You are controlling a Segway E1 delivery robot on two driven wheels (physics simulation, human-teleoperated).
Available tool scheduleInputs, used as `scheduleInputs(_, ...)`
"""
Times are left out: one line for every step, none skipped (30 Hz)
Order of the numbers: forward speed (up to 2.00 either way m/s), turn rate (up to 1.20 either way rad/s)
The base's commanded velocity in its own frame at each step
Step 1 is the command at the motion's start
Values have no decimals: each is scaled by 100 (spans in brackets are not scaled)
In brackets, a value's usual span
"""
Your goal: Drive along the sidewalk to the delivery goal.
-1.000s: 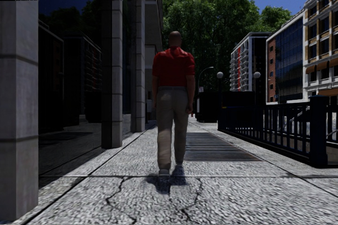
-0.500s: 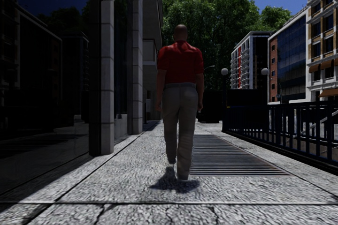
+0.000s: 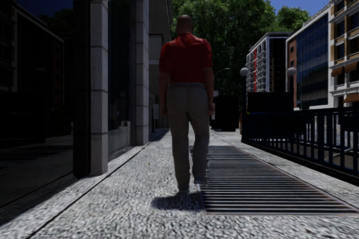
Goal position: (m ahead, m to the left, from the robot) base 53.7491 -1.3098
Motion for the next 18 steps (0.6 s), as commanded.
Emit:
scheduleInputs(131, 0)
scheduleInputs(131, 0)
scheduleInputs(131, 0)
scheduleInputs(131, 0)
scheduleInputs(131, 0)
scheduleInputs(131, -13)
scheduleInputs(131, -13)
scheduleInputs(131, -49)
scheduleInputs(131, -54)
scheduleInputs(131, -43)
scheduleInputs(131, -43)
scheduleInputs(131, -2)
scheduleInputs(131, 0)
scheduleInputs(130, 0)
scheduleInputs(130, 0)
scheduleInputs(130, 0)
scheduleInputs(130, 0)
scheduleInputs(127, 0)
